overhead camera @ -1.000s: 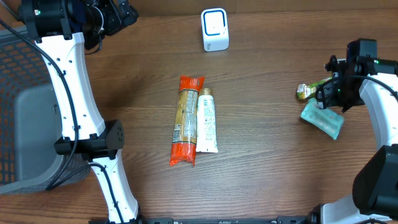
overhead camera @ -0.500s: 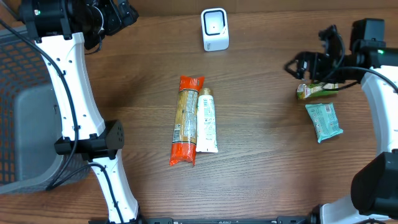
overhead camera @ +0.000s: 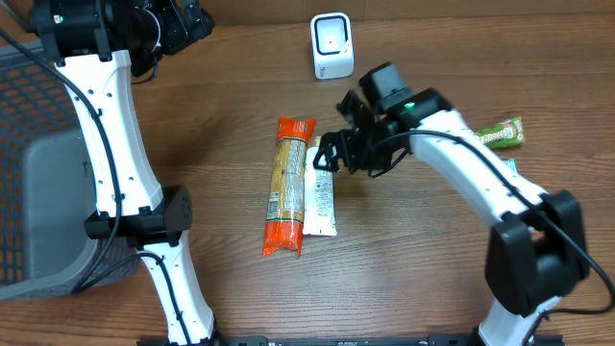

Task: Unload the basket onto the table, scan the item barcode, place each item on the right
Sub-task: 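Reach the right gripper to the white-and-gold tube and grasp it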

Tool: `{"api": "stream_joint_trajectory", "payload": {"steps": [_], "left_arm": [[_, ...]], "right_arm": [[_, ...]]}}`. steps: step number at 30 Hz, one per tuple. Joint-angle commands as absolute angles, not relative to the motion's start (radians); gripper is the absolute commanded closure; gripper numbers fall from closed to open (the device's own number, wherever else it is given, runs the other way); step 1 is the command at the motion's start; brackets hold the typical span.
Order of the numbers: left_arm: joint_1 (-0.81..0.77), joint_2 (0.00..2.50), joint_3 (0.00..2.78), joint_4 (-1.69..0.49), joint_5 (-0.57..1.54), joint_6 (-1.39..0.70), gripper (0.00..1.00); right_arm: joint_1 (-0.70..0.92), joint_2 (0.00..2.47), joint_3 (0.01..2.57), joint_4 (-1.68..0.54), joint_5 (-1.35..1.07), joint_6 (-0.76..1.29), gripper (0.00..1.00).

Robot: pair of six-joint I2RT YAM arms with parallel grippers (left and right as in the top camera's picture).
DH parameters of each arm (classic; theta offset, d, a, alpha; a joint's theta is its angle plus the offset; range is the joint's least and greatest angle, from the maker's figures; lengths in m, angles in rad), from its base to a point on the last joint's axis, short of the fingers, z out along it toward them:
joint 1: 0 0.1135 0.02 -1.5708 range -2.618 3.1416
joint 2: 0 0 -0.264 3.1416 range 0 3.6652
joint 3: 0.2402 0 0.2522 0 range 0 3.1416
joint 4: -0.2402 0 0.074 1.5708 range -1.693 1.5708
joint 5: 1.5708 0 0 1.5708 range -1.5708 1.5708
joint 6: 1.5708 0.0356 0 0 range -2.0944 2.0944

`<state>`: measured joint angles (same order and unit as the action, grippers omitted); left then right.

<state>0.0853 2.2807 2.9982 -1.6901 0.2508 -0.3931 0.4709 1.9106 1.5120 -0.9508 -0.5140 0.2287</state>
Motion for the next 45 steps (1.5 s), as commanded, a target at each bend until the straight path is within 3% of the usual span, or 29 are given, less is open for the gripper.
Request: {"api": "stream_joint_trajectory", "payload": {"steps": [1, 12, 20, 24, 28, 32, 35, 40, 45], "left_arm": [[0.076, 2.276, 2.999, -1.689, 0.255, -0.404, 0.00], [0.076, 2.276, 2.999, -1.689, 0.255, -0.404, 0.00], [0.076, 2.276, 2.999, -1.689, 0.255, -0.404, 0.00], [0.076, 2.276, 2.999, -1.689, 0.255, -0.404, 0.00], [0.076, 2.276, 2.999, -1.689, 0.255, -0.404, 0.00], [0.076, 2.276, 2.999, -1.689, 0.255, -0.404, 0.00], [0.076, 2.276, 2.999, -1.689, 0.255, -0.404, 0.00], [0.078, 2.276, 2.999, -1.689, 0.255, -0.404, 0.00], [0.078, 2.276, 2.999, -1.689, 0.255, -0.404, 0.00]], "right_arm": [[0.467, 1.962, 1.486, -0.938, -0.461, 0.265, 0.05], [0.506, 2.032, 1.304, -0.798, -0.609, 0.270, 0.08], [0.546, 2.039, 1.261, -0.626, -0.599, 0.447, 0.12], [0.577, 2.073, 1.261, -0.590, -0.559, 0.512, 0.26], [0.578, 2.088, 1.261, -0.588, -0.562, 0.544, 0.66], [0.572, 2.087, 1.262, -0.588, -0.575, 0.549, 0.86], [0.548, 2.087, 1.286, -0.614, -0.631, 0.450, 0.87], [0.495, 2.083, 1.434, -0.837, -0.612, 0.162, 0.87], [0.476, 2.083, 1.538, -0.984, -0.311, -0.037, 0.87]]}}
